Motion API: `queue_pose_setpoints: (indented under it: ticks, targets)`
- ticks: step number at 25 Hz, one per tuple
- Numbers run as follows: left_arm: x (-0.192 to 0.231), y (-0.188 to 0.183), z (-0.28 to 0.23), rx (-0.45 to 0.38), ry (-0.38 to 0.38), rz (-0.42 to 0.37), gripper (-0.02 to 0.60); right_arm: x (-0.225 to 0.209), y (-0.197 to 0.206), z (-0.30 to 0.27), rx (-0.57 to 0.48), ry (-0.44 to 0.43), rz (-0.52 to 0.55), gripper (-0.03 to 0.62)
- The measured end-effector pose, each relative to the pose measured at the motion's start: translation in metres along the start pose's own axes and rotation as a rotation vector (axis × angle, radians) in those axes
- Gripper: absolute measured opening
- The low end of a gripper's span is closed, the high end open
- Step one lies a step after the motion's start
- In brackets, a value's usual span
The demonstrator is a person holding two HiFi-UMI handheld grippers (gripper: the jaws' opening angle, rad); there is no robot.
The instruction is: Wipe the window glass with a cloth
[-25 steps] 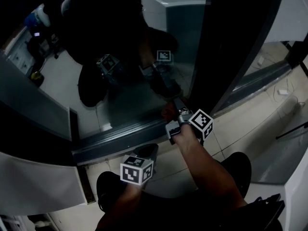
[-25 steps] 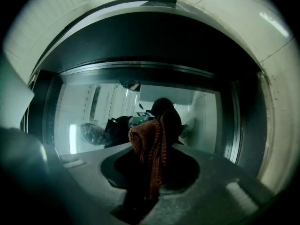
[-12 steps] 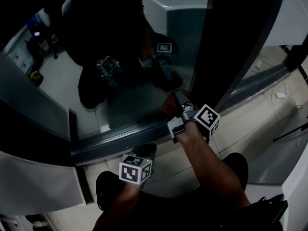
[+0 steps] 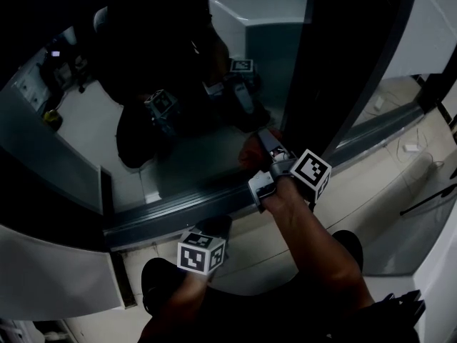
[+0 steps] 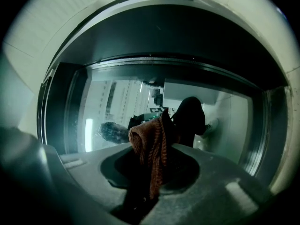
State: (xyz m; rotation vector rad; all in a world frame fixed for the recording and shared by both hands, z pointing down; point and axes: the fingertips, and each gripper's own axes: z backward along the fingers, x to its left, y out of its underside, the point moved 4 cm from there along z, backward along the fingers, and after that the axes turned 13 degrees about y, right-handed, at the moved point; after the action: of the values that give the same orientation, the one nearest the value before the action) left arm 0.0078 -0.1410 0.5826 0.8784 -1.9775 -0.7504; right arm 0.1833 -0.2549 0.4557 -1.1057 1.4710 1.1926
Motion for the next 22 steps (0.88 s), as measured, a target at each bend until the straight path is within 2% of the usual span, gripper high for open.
queue_pose_setpoints:
  ticks: [5, 10, 12, 16, 22]
  targets:
    - [-0.003, -0.007, -0.003, -0.002, 0.004, 0.001, 0.017, 0.024, -0.012, 0.001, 0.017, -0.028, 0.021, 0.071]
    - [-0.011, -0.009, -0.006, 0.004, 0.009, 0.003, 0.017, 0.068, -0.026, 0.009, 0.019, -0.12, 0.056, 0.071]
    - [-0.013, -0.007, -0.008, 0.001, 0.014, 0.003, 0.017, 0.079, -0.027, 0.01, 0.024, -0.13, 0.084, 0.071]
    - [-0.017, -0.004, -0.009, -0.009, 0.029, -0.001, 0.017, 0.089, -0.023, 0.013, 0.023, -0.18, 0.087, 0.071]
    - [-0.016, -0.006, -0.007, -0.022, 0.022, -0.002, 0.017, 0.086, -0.024, 0.013, 0.02, -0.19, 0.086, 0.071]
